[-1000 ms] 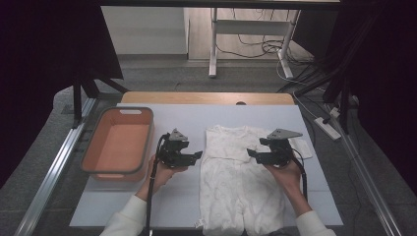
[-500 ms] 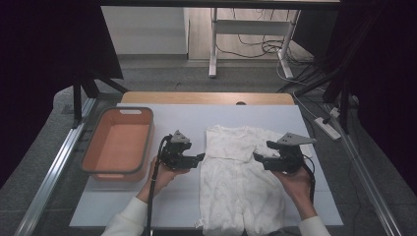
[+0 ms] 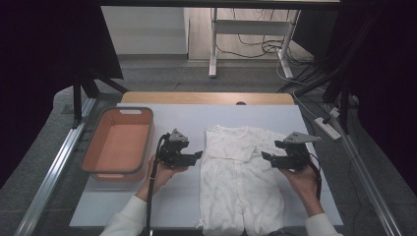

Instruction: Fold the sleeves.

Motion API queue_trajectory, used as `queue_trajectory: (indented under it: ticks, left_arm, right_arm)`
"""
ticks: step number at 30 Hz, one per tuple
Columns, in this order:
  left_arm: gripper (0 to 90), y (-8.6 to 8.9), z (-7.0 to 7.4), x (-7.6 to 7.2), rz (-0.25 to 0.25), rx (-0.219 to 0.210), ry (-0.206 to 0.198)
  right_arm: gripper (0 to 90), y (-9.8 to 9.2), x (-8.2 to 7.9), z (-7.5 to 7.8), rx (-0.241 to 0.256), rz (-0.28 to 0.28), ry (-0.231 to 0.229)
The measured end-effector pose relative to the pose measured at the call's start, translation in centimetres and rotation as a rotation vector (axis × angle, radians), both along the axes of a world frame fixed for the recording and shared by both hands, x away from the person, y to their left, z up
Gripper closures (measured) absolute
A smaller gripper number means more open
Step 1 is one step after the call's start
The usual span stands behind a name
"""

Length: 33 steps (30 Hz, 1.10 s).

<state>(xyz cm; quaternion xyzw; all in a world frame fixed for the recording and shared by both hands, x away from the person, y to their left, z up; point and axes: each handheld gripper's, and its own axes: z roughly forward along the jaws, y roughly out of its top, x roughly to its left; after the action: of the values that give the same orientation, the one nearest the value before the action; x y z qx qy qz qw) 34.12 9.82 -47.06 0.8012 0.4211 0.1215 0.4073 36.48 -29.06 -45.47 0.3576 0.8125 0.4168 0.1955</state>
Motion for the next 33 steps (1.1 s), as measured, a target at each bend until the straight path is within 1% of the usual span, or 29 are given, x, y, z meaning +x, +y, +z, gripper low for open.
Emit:
queue_trajectory:
  ticks: [3, 5, 6, 9, 11, 17, 22, 30, 33]
  left_arm:
    - [32.0, 0.2, -0.1, 0.1, 0.003, -0.001, 0.002]
    - [32.0, 0.2, -0.1, 0.1, 0.007, -0.004, 0.001]
    - [32.0, 0.3, -0.1, 0.1, 0.008, -0.006, -0.001]
    - [32.0, 0.3, 0.0, 0.1, 0.008, -0.007, -0.002]
    - [32.0, 0.3, 0.0, 0.1, 0.008, -0.008, -0.002]
    - [32.0, 0.4, 0.0, 0.2, 0.010, -0.009, 0.001]
    - [32.0, 0.4, -0.1, 0.2, 0.010, -0.006, 0.002]
    - [32.0, 0.3, 0.1, 0.1, 0.006, -0.009, -0.006]
    - [32.0, 0.4, 0.1, 0.1, 0.008, -0.009, -0.004]
  right_arm:
    - [28.0, -0.7, 0.3, -0.1, -0.002, -0.025, 0.004]
    - [28.3, -1.3, 0.5, -0.3, -0.019, -0.047, -0.008]
    - [28.3, -1.5, 0.6, -0.3, -0.021, -0.054, -0.006]
    - [28.2, -2.3, 1.0, -0.7, -0.028, -0.079, 0.013]
    - [28.2, -2.8, 1.2, -0.8, -0.023, -0.093, 0.021]
    - [28.2, -3.9, 1.6, -0.9, -0.018, -0.129, 0.024]
    - [28.2, -4.7, 2.0, -1.1, -0.021, -0.161, 0.042]
    - [28.1, -6.0, 2.6, -1.5, -0.030, -0.234, 0.066]
    - [28.1, -6.2, 2.7, -1.6, -0.030, -0.246, 0.069]
